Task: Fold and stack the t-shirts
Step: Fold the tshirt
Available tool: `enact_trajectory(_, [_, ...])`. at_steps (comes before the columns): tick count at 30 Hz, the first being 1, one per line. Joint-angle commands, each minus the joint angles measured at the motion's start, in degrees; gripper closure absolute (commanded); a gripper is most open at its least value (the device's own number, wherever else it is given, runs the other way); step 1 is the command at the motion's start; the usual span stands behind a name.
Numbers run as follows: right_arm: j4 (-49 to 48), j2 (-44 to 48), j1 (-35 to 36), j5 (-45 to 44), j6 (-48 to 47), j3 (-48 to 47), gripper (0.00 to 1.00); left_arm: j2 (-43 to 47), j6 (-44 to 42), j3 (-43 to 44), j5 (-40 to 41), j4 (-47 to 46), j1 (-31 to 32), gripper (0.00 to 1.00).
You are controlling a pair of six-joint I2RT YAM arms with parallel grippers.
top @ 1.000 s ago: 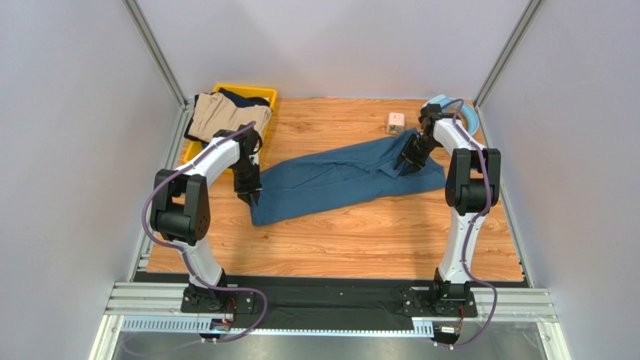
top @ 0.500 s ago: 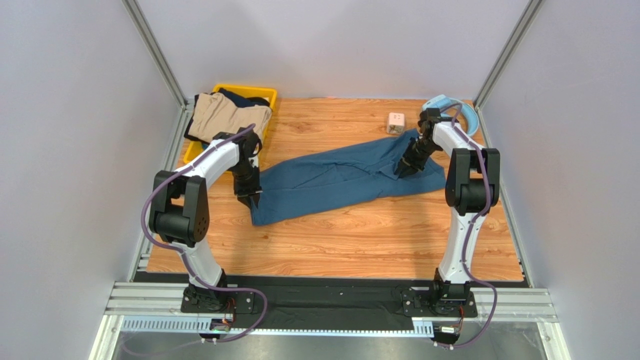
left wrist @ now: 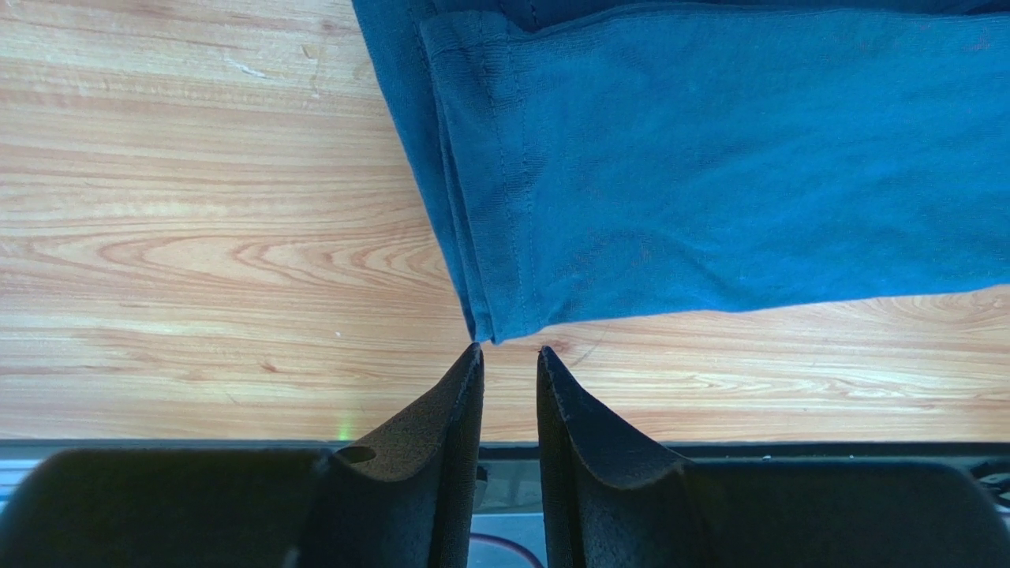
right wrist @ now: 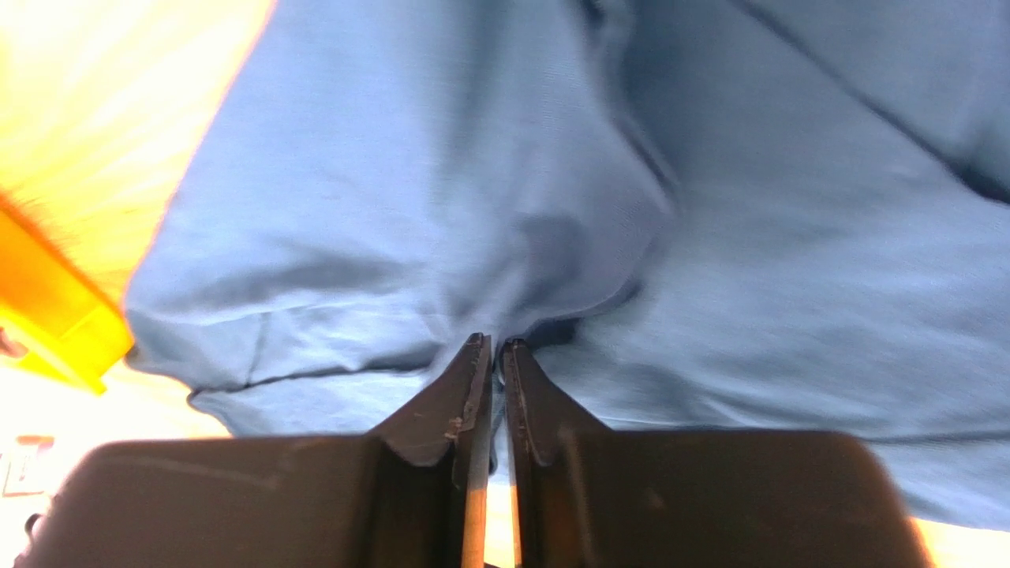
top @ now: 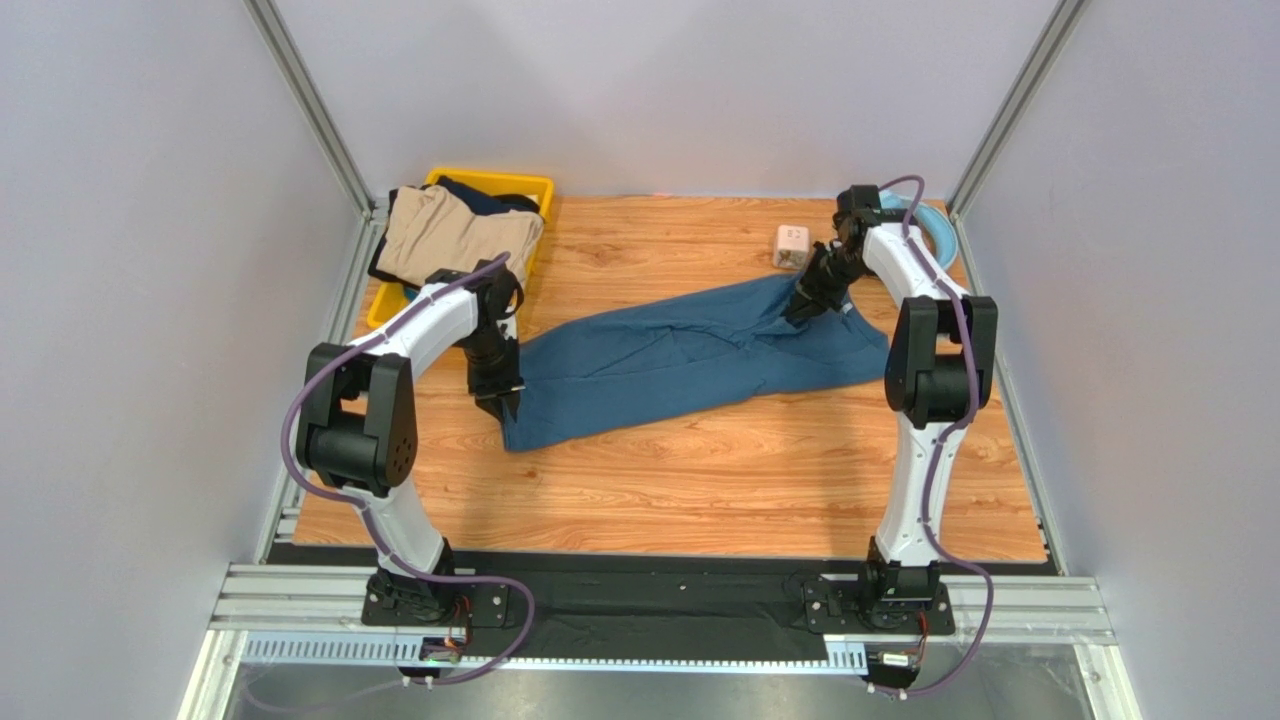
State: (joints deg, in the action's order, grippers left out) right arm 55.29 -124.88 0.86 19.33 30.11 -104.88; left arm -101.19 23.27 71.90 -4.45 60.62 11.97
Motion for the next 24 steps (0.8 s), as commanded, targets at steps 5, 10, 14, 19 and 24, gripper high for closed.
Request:
enact_trajectory(5, [4.1,-8.0,4.4,4.7,0.2,-13.0,0.72,2.0,0.8,-0.4,-1.7,-0.5,-0.3,0.71])
enact_trajectory(10, [3.9,-10.8,7.0,4.4,0.3,-17.5,0.71,2.7,0.8,-1.6,-1.9,-1.3,-0.3,0.72])
enact_trajectory(14, [3.5,-11.9,7.3,5.8,0.7,-25.4,0.68,2.5,0.8,-1.8,-2.2,-1.5,-0.3,0.72])
enact_trajectory(19, [1.2,-12.9,7.3,9.7,2.3,-29.5,0.62,1.5,0.5,-1.2,-3.3,-1.4,-0.2,0.72])
enact_trajectory(24, [-1.7,-7.9,6.7,11.8,3.6,-21.7,0.63,2.5,0.0,-1.8,-3.3,-1.5,-0.2,0.72])
